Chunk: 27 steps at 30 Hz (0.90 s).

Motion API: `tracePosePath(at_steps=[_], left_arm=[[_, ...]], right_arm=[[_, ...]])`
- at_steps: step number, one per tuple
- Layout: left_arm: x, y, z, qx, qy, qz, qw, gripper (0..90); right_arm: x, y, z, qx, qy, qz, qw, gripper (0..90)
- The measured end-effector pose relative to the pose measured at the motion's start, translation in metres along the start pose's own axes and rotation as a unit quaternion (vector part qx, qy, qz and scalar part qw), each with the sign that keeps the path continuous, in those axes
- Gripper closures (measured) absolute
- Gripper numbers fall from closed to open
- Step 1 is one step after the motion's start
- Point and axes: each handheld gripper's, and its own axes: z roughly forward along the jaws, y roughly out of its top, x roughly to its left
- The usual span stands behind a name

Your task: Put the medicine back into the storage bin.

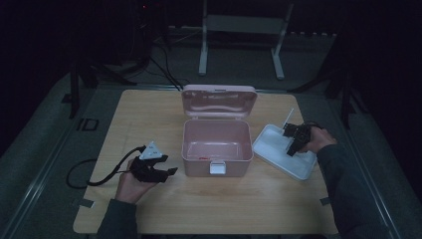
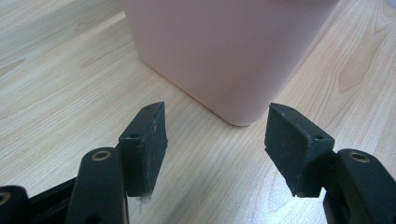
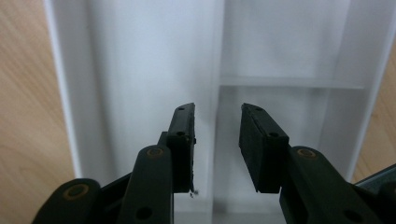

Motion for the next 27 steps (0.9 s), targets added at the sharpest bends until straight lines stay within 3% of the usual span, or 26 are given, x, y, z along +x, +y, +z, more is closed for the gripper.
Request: tracePosePath(at_steps=[11,27], left_arm=[[0.000,0.000,0.000,0.000,-0.001,0.001,1.0000,38.6],[0.000,0.000,0.000,-0.001,-0.001,0.000,1.0000,38.5]], right_arm=[[-0.003,0.011,0.016,0.006,0.003,0.002,1.0000,66.8],[0.001,0.011,0.023,0.007,-0.003,-0.004,1.0000,86.4]])
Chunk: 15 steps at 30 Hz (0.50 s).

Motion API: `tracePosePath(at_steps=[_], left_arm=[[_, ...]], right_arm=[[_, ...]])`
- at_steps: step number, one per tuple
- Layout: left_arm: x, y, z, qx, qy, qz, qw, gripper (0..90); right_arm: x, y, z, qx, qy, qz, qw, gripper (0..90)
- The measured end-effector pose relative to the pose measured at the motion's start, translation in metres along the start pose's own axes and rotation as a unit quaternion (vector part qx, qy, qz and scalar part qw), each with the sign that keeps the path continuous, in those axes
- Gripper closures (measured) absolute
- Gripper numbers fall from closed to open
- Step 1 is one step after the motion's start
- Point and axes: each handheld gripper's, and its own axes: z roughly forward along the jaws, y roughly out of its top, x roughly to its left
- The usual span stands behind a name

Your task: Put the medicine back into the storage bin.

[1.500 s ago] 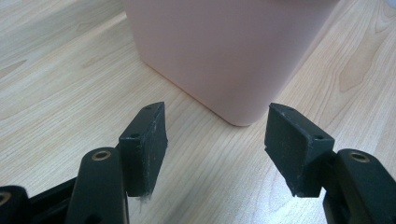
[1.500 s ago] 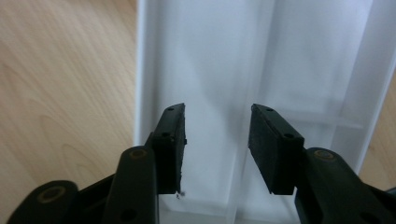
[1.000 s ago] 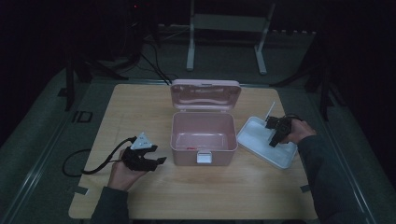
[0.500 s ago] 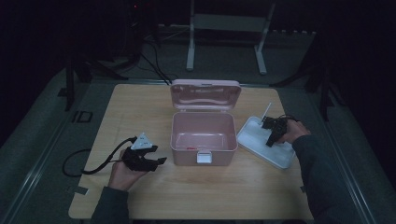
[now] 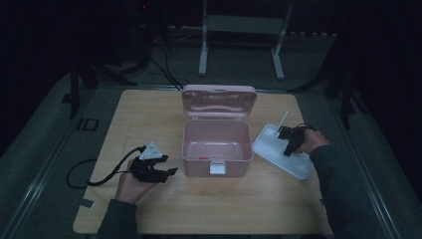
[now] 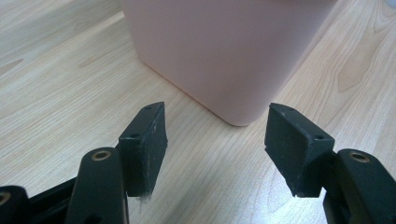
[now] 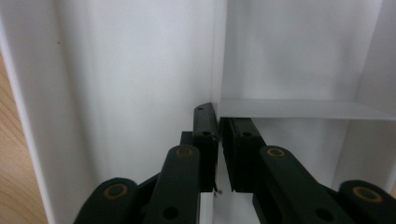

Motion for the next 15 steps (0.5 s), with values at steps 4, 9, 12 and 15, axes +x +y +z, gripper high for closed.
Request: tracePosePath(at_steps=[4,9,12,15], left_arm=[[-0.0004,0.0000,0.0003,0.001,0.000,0.001,1.0000,38.6],[0.0002,-0.0002,-0.0001,-0.001,0.000,-0.001,1.0000,38.5],[0.0001,-0.0003,0.0008,0.002,0.000,0.000,1.0000,38.5],[0.0000,-0.0003,0.0009,0.001,-0.001,0.000,1.0000,38.5]], right_arm=[[0.0033,0.0011,0.0001,0.005,-0.008,-0.006,0.9999,88.1],[0.0032,-0.0014,-0.0004,0.000,0.009,-0.017,0.9998,89.2],[0.0036,-0.0032,-0.0004,-0.002,0.015,-0.028,0.9995,89.3],[0.0046,-0.0049,-0.0011,0.000,0.016,-0.033,0.9993,89.4]])
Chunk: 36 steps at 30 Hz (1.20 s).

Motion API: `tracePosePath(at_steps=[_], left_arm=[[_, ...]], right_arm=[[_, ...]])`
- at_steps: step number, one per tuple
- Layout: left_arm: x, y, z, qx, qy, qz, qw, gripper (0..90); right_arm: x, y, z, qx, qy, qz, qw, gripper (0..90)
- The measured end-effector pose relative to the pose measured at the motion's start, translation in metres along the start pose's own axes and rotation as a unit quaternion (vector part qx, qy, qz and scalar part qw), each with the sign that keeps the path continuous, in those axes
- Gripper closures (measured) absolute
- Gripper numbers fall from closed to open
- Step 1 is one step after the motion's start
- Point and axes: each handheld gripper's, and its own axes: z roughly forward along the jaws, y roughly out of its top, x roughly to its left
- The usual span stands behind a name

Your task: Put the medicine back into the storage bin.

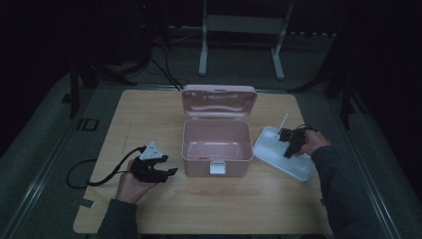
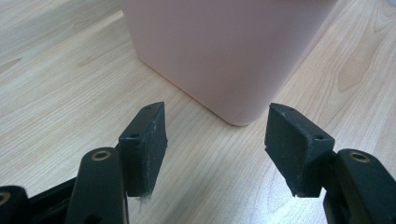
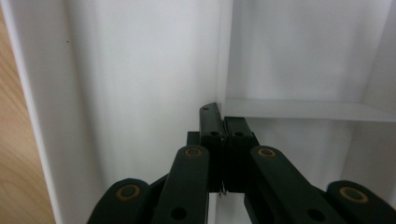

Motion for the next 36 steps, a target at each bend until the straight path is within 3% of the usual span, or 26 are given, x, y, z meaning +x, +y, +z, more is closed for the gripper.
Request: tracePosePath(at_steps=[12,15,21,27,36], left_arm=[[0.000,0.000,0.000,0.000,0.000,0.000,1.0000,38.5],[0.000,0.000,0.000,0.001,0.000,0.000,1.0000,38.5],[0.000,0.000,-0.001,-0.001,0.001,-0.001,1.0000,38.5],[0.000,0.000,-0.001,-0.001,0.001,-0.001,1.0000,38.5],[0.000,0.000,0.000,0.000,0.001,0.000,1.0000,38.5]], right_arm=[[0.008,-0.013,-0.029,-0.022,0.014,-0.029,0.9992,89.6],[0.010,-0.015,-0.040,-0.029,-0.008,-0.033,0.9990,89.5],[0.014,-0.020,-0.063,-0.047,-0.005,-0.041,0.9981,89.5],[0.020,-0.025,-0.088,-0.052,-0.025,-0.057,0.9967,89.5],[0.034,-0.019,-0.116,-0.071,-0.012,-0.091,0.9933,89.5]])
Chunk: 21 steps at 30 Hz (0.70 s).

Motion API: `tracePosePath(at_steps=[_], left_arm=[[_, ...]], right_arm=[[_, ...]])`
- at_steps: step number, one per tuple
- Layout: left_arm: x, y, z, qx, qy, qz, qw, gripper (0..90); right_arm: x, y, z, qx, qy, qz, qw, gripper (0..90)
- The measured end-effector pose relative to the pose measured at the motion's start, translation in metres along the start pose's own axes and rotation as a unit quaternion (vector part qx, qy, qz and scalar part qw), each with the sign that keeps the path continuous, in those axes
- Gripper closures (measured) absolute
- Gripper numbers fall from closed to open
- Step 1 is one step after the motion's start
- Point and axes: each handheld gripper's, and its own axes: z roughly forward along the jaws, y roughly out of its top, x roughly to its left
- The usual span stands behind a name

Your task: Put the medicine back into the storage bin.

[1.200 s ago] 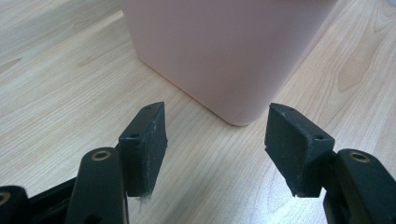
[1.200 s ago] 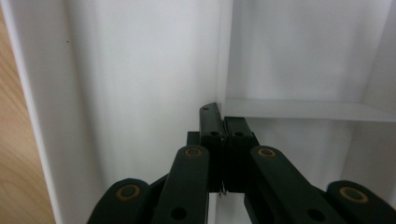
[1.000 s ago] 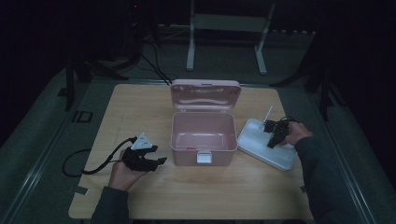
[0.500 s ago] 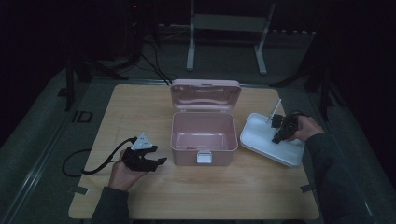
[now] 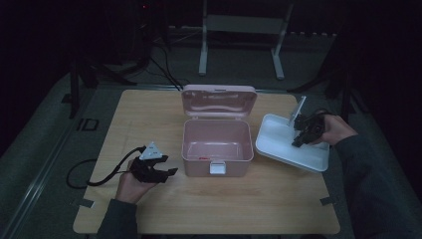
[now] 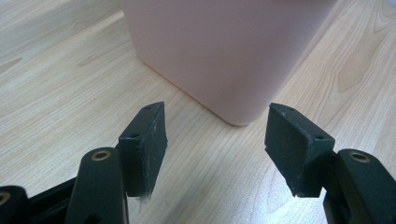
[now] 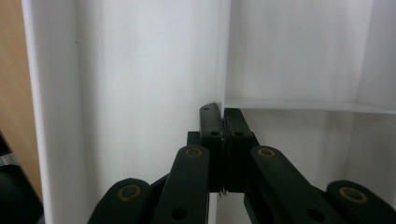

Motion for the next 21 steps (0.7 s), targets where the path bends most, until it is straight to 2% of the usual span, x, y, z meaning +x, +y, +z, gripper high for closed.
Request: tracePosePath(at_steps=[3,9,11,17,21], left_arm=[[0.000,0.000,0.000,0.000,0.000,0.000,1.0000,38.5],[0.001,0.000,-0.002,-0.003,0.002,-0.002,1.0000,38.5],[0.001,-0.001,-0.002,-0.003,0.001,-0.002,1.0000,38.5],[0.000,0.001,-0.001,-0.004,-0.002,-0.001,1.0000,38.5],[-0.003,0.003,0.002,-0.007,-0.010,0.006,0.9999,39.4]], right_arm=[[0.005,0.009,-0.004,-0.008,0.002,-0.016,0.9998,89.6],[0.011,0.023,-0.007,0.000,0.000,-0.036,0.9994,89.5],[0.011,0.023,-0.008,0.004,0.010,-0.034,0.9994,89.6],[0.017,0.025,-0.014,0.007,0.014,-0.053,0.9985,89.6],[0.019,0.025,-0.020,0.005,0.027,-0.061,0.9978,89.6]])
